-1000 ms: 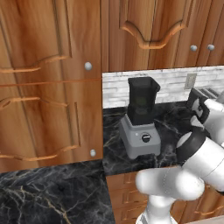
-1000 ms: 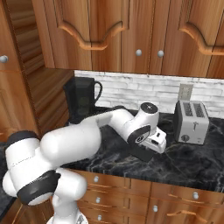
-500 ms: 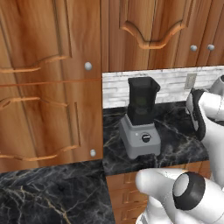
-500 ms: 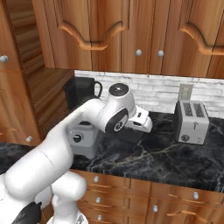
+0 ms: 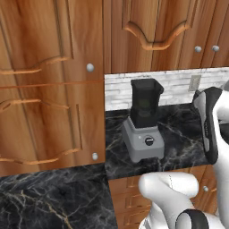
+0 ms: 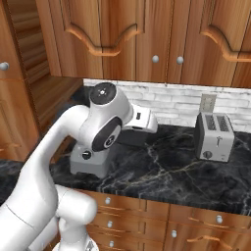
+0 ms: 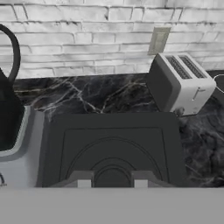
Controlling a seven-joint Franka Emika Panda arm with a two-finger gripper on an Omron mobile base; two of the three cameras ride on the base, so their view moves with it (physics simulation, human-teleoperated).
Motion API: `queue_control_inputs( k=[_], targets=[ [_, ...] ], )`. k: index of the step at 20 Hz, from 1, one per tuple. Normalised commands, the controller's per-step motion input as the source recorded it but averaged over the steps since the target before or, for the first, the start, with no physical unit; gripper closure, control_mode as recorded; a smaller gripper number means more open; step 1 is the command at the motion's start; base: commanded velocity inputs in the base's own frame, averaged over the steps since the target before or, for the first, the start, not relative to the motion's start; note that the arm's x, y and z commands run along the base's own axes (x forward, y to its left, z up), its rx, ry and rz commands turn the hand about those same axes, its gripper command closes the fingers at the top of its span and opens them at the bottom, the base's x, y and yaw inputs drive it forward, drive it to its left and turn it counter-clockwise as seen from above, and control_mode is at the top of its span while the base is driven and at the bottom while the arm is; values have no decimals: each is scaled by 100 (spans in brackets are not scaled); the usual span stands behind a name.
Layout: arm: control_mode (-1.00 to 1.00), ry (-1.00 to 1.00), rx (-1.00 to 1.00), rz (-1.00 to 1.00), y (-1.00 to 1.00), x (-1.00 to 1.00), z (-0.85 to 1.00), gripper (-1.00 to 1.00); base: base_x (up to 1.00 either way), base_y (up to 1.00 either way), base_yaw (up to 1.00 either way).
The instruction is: Open the blender lid, put the kiwi in the blender, close the lid, and start the blender.
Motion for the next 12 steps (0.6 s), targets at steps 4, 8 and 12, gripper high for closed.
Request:
queue_control_inputs(
  k=[4,8,12],
  targets=[
    [-100,-9,-4,5,86,-39,91,100,0,0,0],
    [-100,-2,-7,2,86,-16,97,100,0,0,0],
    [-100,0,-6,0,78,0,95,100,0,0,0]
  ],
)
